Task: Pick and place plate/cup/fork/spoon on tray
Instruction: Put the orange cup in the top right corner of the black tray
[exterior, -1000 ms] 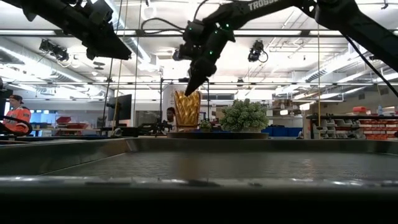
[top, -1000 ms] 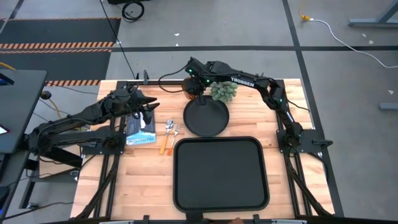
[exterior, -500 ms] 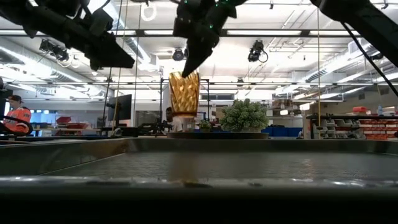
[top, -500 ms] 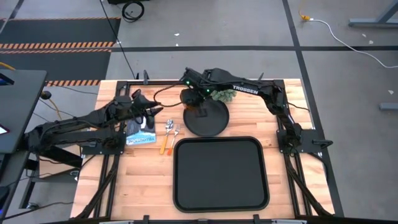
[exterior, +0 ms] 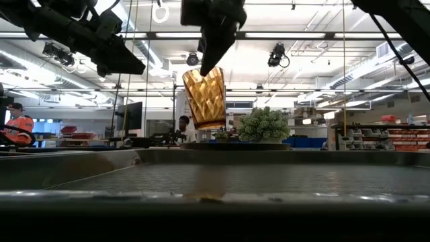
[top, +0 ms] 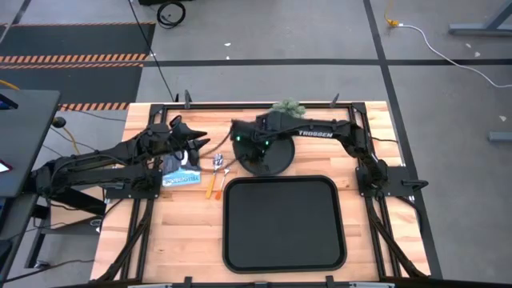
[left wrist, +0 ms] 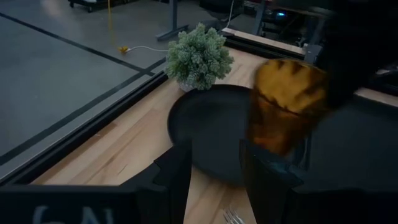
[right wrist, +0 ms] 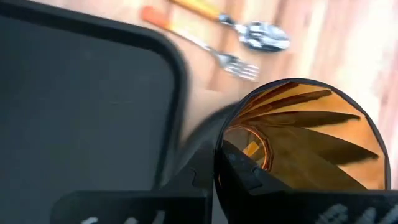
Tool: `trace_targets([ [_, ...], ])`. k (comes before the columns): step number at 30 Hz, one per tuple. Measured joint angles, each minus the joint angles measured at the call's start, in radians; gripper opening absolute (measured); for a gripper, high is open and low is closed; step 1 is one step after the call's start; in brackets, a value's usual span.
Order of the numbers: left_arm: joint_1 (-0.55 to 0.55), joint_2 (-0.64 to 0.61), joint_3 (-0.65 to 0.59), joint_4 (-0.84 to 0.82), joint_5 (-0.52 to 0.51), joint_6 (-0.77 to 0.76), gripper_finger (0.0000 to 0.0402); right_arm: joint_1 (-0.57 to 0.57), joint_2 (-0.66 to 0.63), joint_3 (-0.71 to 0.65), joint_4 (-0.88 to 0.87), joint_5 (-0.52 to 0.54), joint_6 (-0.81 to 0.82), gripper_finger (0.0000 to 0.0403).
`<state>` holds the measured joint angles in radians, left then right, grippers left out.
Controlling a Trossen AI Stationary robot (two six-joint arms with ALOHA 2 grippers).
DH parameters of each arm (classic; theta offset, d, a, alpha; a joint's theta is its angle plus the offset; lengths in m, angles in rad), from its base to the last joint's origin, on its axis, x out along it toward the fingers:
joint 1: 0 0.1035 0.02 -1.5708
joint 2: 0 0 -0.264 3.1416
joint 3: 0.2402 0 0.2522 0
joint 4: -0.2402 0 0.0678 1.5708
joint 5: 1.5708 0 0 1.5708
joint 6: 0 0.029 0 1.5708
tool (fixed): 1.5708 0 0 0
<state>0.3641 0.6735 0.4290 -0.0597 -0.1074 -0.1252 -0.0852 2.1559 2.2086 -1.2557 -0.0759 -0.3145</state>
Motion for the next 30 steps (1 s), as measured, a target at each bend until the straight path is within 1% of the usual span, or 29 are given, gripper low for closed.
trace_targets([
  [5, 0.000, 0.000, 0.000, -0.003, 0.000, -0.001, 0.0142, 0.075, 0.000, 0.000, -0.015, 0.004, 0.039, 0.0014],
  [9, 0.000, 0.000, 0.000, -0.006, 0.000, 0.002, 0.0142, 0.138, -0.001, -0.006, -0.020, 0.055, 0.079, 0.0014],
  [12, 0.000, 0.000, 0.000, -0.006, 0.000, 0.005, 0.0142, 0.176, -0.031, -0.061, -0.005, 0.057, 0.128, 0.0014],
  [17, 0.000, 0.000, 0.000, -0.006, 0.000, 0.006, 0.0142, 0.244, -0.120, -0.220, 0.068, 0.130, 0.200, 0.0014],
  [22, 0.000, 0.000, 0.000, -0.006, 0.000, 0.005, 0.0142, 0.294, -0.271, -0.436, 0.210, 0.142, 0.296, 0.0014],
  [25, 0.000, 0.000, 0.000, -0.006, 0.000, 0.003, 0.0142, 0.319, -0.368, -0.587, 0.283, 0.174, 0.373, 0.0014],
  [30, 0.000, 0.000, 0.000, -0.006, 0.000, -0.002, 0.0142, 0.370, -0.511, -0.807, 0.334, 0.233, 0.545, 0.0014],
])
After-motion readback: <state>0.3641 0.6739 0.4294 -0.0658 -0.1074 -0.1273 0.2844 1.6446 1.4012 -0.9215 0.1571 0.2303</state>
